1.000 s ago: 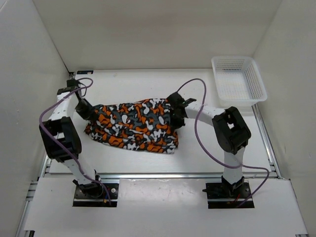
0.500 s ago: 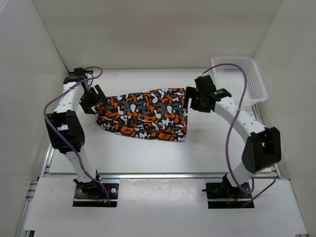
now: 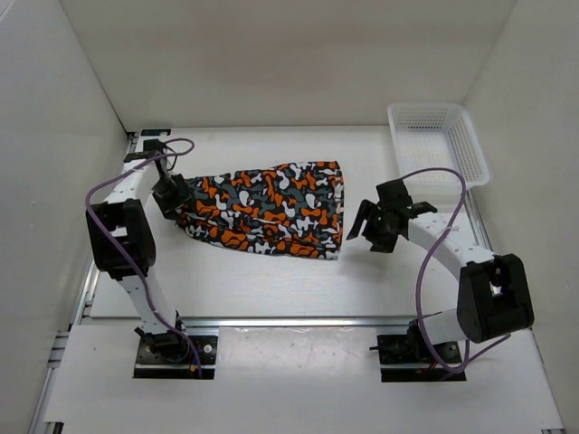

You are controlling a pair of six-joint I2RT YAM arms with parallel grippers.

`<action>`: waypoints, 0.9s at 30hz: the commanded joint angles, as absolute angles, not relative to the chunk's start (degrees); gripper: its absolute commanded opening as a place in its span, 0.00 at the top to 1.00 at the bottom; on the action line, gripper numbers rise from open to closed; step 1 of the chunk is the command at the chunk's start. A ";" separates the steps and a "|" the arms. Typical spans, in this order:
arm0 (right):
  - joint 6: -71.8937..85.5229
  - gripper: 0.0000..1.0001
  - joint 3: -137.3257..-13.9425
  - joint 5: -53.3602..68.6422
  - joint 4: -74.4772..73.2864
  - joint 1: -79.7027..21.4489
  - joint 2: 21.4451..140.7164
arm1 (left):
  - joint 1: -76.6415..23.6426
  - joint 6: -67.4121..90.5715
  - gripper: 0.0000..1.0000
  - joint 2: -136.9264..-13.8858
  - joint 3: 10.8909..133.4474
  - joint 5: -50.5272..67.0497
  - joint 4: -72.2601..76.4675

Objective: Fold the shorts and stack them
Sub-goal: Fold the shorts

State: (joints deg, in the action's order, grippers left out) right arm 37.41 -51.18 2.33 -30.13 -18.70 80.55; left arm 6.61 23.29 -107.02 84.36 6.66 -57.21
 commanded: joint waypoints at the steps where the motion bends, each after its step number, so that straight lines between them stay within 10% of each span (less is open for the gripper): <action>1: 41.83 0.18 -49.31 10.36 -22.25 -18.46 79.18 | 6.42 23.29 0.37 -108.62 86.30 9.14 -53.17; 7: 43.24 0.18 -48.78 12.83 -18.90 -17.93 82.78 | 6.42 24.51 0.39 -111.45 89.64 6.86 -53.17; 13: 41.92 0.18 -48.78 16.51 -17.67 -17.93 86.91 | 5.27 23.99 0.90 -113.12 93.60 5.71 -53.17; 27: 44.30 0.59 -51.23 14.60 -12.83 -22.67 95.88 | 2.90 23.99 0.90 -110.13 95.54 6.33 -54.40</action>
State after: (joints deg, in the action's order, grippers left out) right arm 43.72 -49.01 15.46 -14.66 -21.74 95.02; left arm 3.38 24.21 -113.82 93.54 6.17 -54.59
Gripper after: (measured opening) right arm 0.423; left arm 0.115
